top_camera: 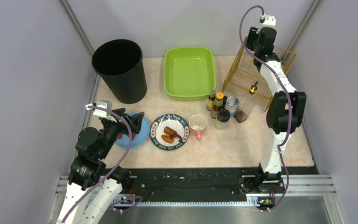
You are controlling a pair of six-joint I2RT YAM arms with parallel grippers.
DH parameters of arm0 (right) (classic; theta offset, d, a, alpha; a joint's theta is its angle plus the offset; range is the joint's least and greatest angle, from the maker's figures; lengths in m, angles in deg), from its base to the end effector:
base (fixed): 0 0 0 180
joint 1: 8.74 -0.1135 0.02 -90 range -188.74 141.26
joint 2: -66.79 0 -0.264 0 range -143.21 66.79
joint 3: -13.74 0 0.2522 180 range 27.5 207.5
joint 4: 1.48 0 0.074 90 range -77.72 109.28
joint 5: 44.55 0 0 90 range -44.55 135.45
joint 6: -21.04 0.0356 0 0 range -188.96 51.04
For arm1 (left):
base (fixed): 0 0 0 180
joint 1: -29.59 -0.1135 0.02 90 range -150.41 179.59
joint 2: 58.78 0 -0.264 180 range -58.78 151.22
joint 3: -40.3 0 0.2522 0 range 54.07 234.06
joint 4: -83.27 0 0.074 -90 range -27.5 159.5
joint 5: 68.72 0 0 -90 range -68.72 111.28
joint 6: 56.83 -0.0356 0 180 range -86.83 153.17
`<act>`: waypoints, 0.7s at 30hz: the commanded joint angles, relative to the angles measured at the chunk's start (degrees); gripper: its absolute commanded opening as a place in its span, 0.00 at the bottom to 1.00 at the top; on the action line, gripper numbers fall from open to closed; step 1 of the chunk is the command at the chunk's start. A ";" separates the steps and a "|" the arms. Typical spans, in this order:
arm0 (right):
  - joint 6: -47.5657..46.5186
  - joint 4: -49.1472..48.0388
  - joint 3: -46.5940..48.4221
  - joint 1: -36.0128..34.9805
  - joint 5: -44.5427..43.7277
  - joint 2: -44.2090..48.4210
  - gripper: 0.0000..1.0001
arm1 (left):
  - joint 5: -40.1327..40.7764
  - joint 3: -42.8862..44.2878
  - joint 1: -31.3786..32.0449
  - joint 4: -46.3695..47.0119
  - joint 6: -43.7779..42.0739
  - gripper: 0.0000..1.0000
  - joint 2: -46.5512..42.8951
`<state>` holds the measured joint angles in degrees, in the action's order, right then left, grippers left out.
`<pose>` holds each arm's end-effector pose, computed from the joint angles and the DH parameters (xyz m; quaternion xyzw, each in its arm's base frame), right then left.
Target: Clear the kitchen counter
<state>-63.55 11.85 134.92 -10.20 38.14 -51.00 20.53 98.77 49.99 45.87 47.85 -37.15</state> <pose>0.5025 0.0083 0.3431 0.0673 0.7623 -0.0103 0.6437 0.0805 -0.0304 0.3610 0.0401 0.7094 -0.2165 0.6695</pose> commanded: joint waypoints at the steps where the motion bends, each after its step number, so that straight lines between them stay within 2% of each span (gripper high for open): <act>1: 1.42 -1.86 -1.00 0.31 1.19 4.23 0.57 | 0.15 -0.13 -0.22 1.67 -0.97 0.93 -0.16; 8: 0.93 -1.29 -2.81 0.31 0.09 7.52 0.67 | 0.20 -0.14 -0.19 1.67 -0.91 0.93 -0.85; 21: 1.40 3.45 -6.57 0.31 -6.41 15.24 0.78 | 2.52 -0.10 -0.18 1.60 -0.97 0.93 -2.59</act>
<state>-62.92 13.58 129.74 -10.18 34.47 -41.69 21.57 98.66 49.99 45.82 47.76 -38.51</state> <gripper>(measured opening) 0.764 0.932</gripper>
